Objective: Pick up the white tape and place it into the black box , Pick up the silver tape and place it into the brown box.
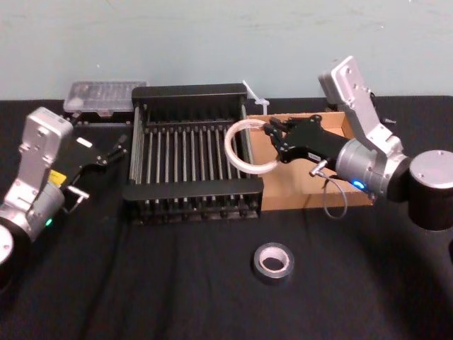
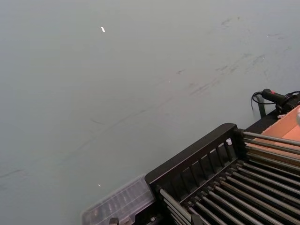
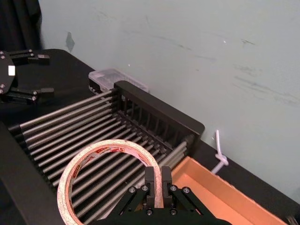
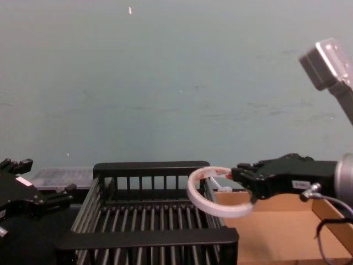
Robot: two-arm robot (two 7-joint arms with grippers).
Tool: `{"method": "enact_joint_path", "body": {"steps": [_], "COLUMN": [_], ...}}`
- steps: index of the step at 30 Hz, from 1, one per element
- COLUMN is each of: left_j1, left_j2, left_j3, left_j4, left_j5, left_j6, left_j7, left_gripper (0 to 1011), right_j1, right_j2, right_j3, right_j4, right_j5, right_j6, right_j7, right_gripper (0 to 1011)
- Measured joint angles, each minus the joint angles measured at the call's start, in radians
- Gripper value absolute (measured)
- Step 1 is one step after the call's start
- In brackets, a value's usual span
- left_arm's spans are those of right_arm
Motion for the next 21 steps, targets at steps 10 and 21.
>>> {"method": "enact_joint_path", "body": {"steps": [10, 21], "left_j1": [0.000, 0.000], "left_j2": [0.000, 0.000], "left_j3": [0.000, 0.000], "left_j4": [0.000, 0.000], "left_j5": [0.000, 0.000], "left_j6": [0.000, 0.000], "left_j7": [0.000, 0.000], "left_gripper": [1001, 1001], "right_j1": [0.058, 0.115], "right_j2": [-0.052, -0.100], "right_j3": [-0.030, -0.054], "right_j4": [0.069, 0.139], "right_j5": [-0.018, -0.031], "right_j6": [-0.024, -0.033], "right_j7": [0.008, 0.017], "right_gripper": [94, 94]}}
